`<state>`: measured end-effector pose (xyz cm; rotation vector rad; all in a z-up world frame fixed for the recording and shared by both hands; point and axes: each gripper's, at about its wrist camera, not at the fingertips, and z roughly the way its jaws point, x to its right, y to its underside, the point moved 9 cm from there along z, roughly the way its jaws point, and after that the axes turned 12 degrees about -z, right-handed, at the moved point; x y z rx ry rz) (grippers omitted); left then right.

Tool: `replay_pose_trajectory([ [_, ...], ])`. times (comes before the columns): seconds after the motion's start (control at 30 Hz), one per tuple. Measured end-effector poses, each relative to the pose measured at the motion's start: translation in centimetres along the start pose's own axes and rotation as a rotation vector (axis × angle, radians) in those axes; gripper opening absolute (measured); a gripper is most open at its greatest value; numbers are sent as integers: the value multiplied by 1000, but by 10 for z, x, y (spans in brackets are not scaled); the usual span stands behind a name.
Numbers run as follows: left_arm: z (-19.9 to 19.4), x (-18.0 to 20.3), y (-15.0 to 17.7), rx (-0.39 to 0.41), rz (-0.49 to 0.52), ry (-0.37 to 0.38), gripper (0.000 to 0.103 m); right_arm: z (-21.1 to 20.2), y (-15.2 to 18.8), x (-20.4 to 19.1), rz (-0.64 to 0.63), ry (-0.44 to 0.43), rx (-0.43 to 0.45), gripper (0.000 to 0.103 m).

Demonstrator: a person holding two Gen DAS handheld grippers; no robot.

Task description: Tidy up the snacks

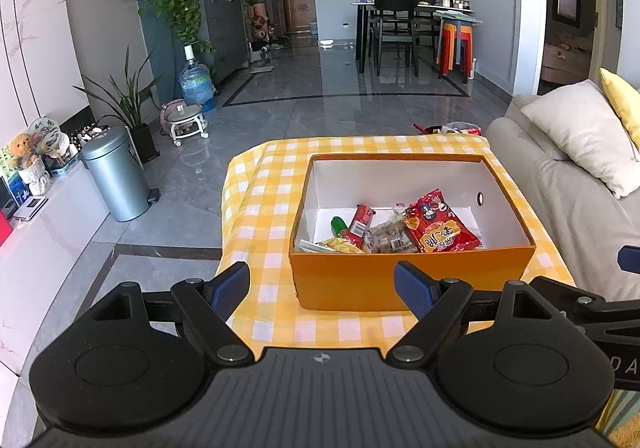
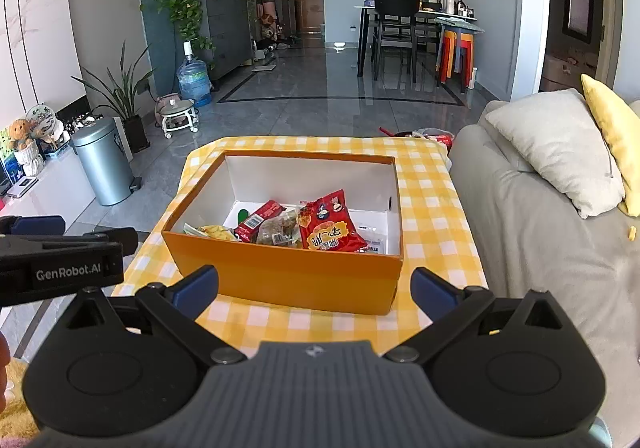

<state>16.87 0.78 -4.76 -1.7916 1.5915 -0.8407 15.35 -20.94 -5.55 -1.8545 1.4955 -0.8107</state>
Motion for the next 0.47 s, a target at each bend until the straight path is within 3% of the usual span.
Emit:
replay_pose_trajectory([
  [0.47,0,-1,1,2,-2,-1,96,4,6,-1,11,-23,-15,99],
])
